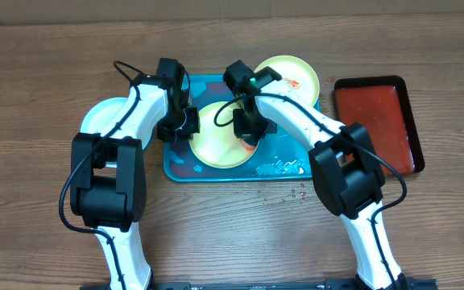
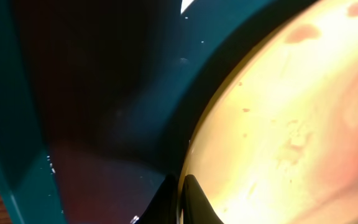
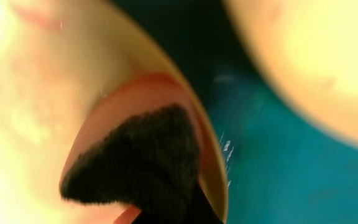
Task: Clean dirty plates on tray and stack at the side
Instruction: 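Scrub the yellow plate with the sponge while the left gripper holds it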
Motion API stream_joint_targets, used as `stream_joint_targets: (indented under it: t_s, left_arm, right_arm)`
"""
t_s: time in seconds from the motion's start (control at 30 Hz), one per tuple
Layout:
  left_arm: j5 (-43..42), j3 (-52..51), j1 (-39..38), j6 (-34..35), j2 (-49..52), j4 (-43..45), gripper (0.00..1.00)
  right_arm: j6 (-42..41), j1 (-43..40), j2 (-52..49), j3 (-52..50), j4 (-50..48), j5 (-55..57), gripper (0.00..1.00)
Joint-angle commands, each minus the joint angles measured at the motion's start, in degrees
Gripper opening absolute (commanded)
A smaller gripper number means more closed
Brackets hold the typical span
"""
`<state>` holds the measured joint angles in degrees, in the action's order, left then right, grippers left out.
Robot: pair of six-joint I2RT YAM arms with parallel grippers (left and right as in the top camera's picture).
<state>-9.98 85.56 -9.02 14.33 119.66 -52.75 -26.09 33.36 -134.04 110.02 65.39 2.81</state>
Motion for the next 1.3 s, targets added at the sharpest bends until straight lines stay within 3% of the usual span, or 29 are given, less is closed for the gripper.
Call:
stream_joint_targets:
  t_s: [0.0,0.17,0.33,0.67,0.9,1.03,1.1,1.27]
  left_arm:
    - [-0.09,0.68,-0.33,-1.49,0.04,0.07,0.04]
    - [-0.13,0.68,-0.33,-1.49,0.04,0.07,0.04]
    - [-0.15,0.68,-0.33,-1.49,0.04,0.07,0.04]
    - [-0.15,0.68,-0.33,-1.49,0.04,0.13,0.04]
    - [-0.13,0.68,-0.33,-1.49,0.04,0.07,0.04]
    - [-0.13,0.68,-0.33,-1.51,0.04,0.09,0.05]
    - [-0.13,0.68,-0.33,-1.51,0.04,0.07,0.04]
    - [-0.13,0.68,-0.33,-1.51,0.04,0.07,0.04]
  right_arm:
    - [0.59,1.05,-2.29,1.33,-3.3,9.97,0.04]
    - [-0.04,1.36,-4.79,1.01,-11.37,-0.81,0.04]
    - [-0.9,1.44,-9.05,1.01,-17.55,-22.45,0.04]
    - [3.67,1.62,-9.7,1.07,-16.44,-45.07,0.04]
    - [4.04,0.0,-7.41,1.07,-5.35,-34.8,0.04]
    - [3.34,-0.94,-4.44,1.07,0.7,-17.31,0.04]
    - [0.68,-0.98,-2.56,1.07,4.11,-1.18,0.04]
    - [0.13,-0.46,-1.81,1.07,5.11,9.7,0.04]
